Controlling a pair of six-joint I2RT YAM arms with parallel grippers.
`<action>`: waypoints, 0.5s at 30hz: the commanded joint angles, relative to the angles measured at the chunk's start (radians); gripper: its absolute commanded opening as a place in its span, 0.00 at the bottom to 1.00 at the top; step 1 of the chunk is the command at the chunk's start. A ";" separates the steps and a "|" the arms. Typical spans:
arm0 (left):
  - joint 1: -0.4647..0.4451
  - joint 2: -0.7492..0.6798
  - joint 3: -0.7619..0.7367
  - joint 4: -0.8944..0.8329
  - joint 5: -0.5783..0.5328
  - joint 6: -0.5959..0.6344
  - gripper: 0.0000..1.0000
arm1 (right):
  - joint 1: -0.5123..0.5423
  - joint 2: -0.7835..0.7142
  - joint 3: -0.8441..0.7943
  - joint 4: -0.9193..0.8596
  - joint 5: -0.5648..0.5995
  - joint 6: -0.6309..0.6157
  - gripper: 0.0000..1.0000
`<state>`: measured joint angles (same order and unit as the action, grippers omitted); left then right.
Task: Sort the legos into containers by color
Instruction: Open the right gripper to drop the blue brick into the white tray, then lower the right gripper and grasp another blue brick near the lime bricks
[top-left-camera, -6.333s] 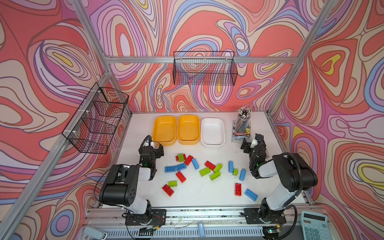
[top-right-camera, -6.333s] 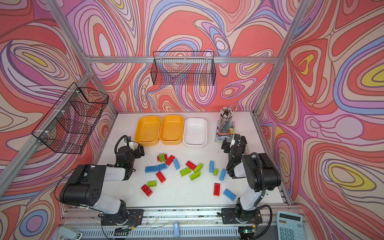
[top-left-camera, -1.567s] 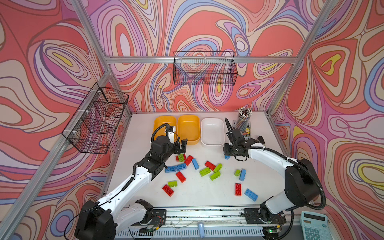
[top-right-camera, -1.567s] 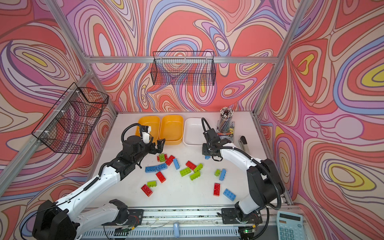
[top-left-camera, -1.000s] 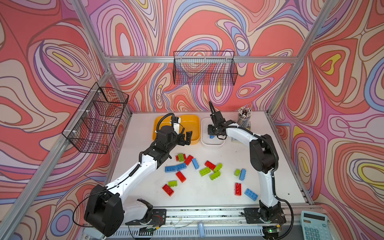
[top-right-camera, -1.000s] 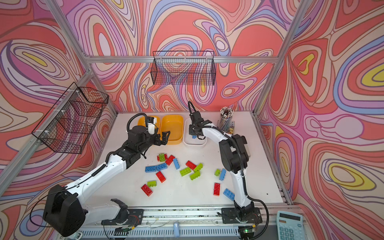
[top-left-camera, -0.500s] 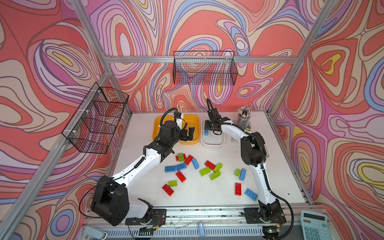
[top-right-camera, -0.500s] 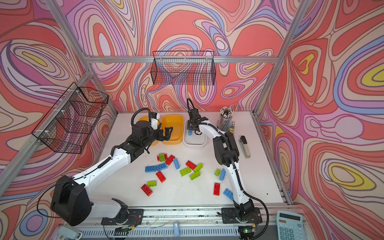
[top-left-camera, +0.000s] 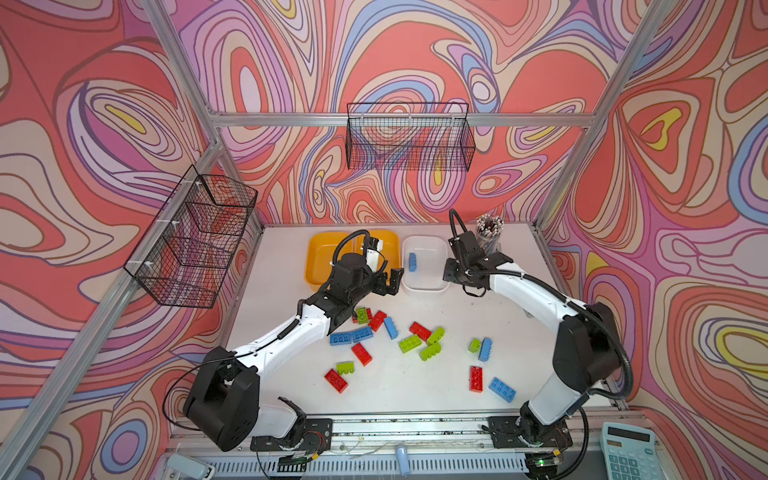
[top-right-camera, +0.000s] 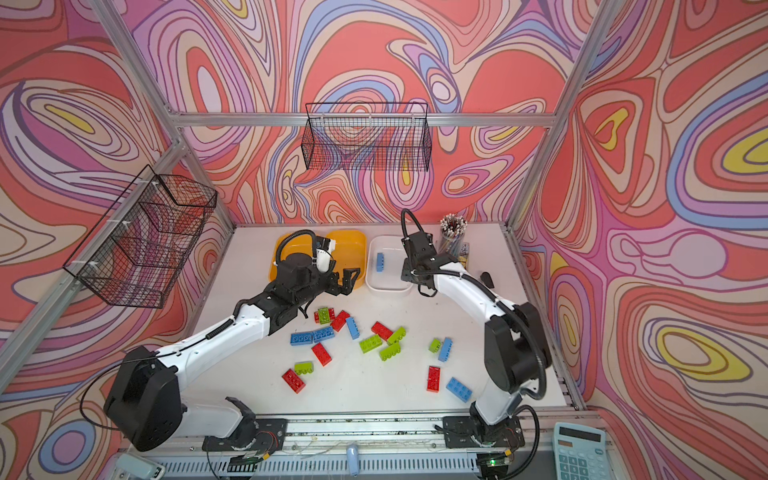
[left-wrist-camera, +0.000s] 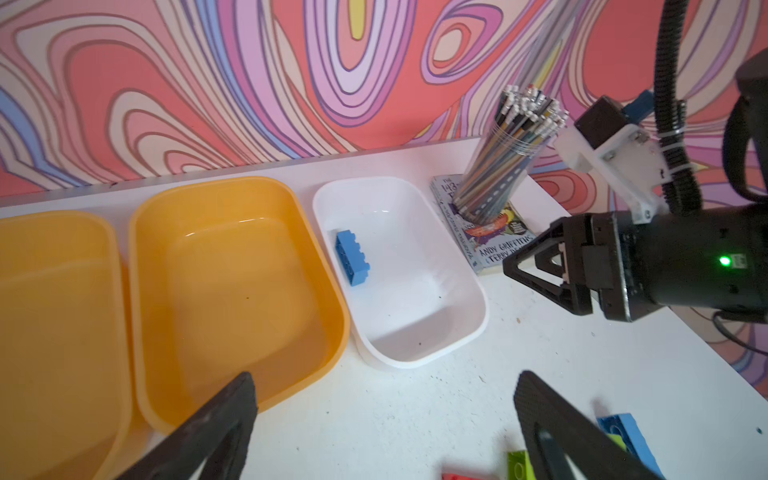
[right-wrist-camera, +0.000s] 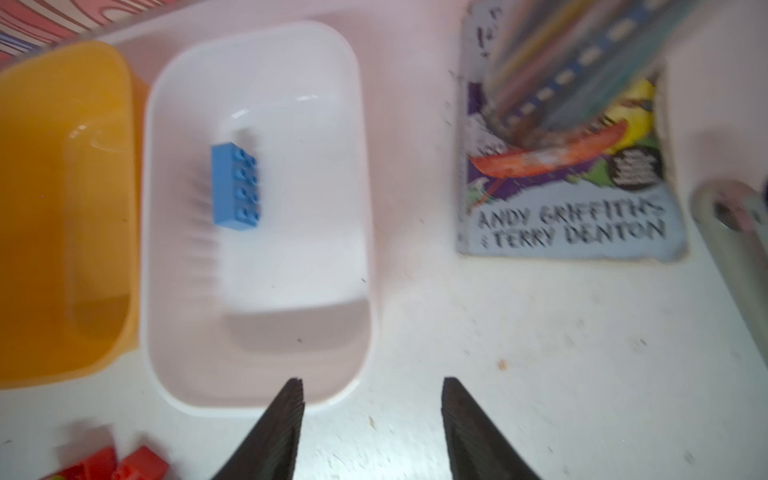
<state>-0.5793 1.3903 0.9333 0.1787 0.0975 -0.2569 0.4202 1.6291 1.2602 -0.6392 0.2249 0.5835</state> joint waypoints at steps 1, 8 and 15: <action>-0.039 0.019 0.004 0.031 0.013 0.008 1.00 | 0.000 -0.121 -0.169 -0.127 0.078 0.138 0.54; -0.120 0.032 0.012 0.033 0.003 -0.007 1.00 | 0.000 -0.350 -0.418 -0.182 0.077 0.282 0.52; -0.167 0.030 0.027 0.021 -0.019 -0.005 1.00 | 0.000 -0.409 -0.529 -0.144 0.067 0.324 0.50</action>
<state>-0.7345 1.4162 0.9337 0.1875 0.0971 -0.2592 0.4202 1.2346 0.7528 -0.7933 0.2768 0.8509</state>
